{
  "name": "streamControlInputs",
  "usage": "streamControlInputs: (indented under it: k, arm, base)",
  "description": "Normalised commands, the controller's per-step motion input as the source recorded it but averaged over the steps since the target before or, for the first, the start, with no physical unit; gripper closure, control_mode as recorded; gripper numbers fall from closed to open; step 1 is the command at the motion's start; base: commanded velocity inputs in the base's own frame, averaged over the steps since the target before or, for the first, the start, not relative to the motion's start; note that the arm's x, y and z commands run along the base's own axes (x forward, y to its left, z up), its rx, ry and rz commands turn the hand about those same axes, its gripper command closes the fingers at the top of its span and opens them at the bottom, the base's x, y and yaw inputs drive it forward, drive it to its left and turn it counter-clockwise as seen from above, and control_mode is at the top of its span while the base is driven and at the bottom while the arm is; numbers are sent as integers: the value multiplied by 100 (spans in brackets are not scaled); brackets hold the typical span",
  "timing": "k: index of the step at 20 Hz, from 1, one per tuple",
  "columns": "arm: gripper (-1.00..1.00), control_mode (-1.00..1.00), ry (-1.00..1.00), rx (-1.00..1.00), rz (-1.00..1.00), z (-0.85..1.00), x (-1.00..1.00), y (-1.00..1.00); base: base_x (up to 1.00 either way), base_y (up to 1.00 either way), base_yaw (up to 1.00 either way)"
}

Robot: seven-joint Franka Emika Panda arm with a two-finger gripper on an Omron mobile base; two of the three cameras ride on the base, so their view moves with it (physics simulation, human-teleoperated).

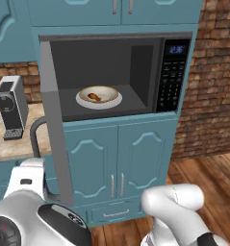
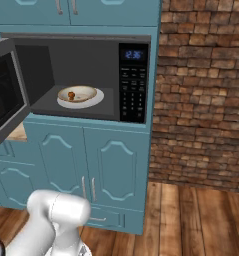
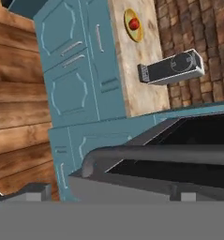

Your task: Remove the apple from the bowl and place it on the small plate. Then place the bowl with only the chicken drumstick in the microwave, close the door, and press the start button to microwave the chicken drumstick.

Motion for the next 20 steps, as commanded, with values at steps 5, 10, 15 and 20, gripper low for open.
streamControlInputs:
  k: [5,10,15,20]
  arm:
    - [-100,-100,1,-22,0,-45,97,86]
    - [-100,-100,0,-20,-4,-21,85,55]
    - [-100,-100,1,-15,-22,-2,60,2]
    - [-100,-100,0,-2,-19,2,4,-79]
  base:
    - [0,0,0]
    - [0,0,0]
    - [0,0,0]
    - [0,0,0]
